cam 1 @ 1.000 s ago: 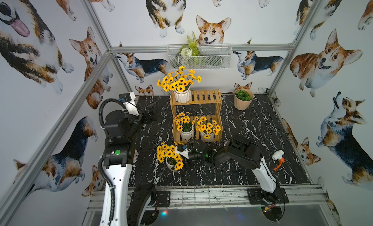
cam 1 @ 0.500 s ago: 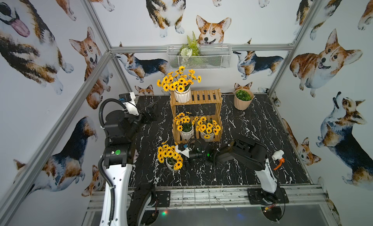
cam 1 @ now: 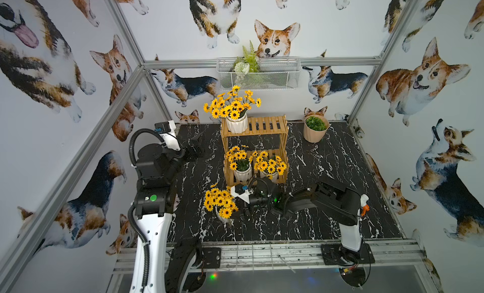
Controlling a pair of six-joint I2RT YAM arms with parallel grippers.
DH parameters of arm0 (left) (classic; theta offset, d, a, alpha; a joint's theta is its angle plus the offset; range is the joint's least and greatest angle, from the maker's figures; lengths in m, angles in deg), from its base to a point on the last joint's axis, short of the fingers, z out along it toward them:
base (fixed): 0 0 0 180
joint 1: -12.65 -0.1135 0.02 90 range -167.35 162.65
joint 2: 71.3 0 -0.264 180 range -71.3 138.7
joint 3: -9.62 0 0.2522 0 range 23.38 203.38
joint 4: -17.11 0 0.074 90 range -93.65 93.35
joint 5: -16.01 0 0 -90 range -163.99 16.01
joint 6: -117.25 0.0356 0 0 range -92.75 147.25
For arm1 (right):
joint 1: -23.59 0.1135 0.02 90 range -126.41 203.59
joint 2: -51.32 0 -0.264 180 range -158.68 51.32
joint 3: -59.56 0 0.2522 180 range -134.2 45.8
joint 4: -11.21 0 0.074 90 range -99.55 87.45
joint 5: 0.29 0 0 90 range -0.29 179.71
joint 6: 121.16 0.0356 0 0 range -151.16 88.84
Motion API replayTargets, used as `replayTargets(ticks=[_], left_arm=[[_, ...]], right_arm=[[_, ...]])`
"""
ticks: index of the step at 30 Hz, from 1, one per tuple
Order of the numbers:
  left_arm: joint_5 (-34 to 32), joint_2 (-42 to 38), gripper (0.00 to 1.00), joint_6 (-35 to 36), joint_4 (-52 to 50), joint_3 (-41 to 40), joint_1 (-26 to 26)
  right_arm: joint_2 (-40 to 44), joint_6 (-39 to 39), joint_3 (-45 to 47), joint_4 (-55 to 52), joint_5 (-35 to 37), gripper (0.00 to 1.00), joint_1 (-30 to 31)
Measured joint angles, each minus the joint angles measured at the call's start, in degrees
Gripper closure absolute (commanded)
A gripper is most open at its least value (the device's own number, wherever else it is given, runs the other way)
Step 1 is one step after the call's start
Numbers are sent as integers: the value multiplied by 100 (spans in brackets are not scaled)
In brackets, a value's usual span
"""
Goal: Take the sunflower pots off the shelves
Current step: Place the sunflower pot at the center of the board, then pick up the sunflower pot from the shelf.
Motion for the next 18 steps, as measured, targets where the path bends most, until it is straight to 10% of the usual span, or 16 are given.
replayTargets(ticks=[18], left_arm=[[964, 341, 0, 345, 153, 28, -2]], right_arm=[[3355, -94, 59, -3333, 1716, 0, -116]])
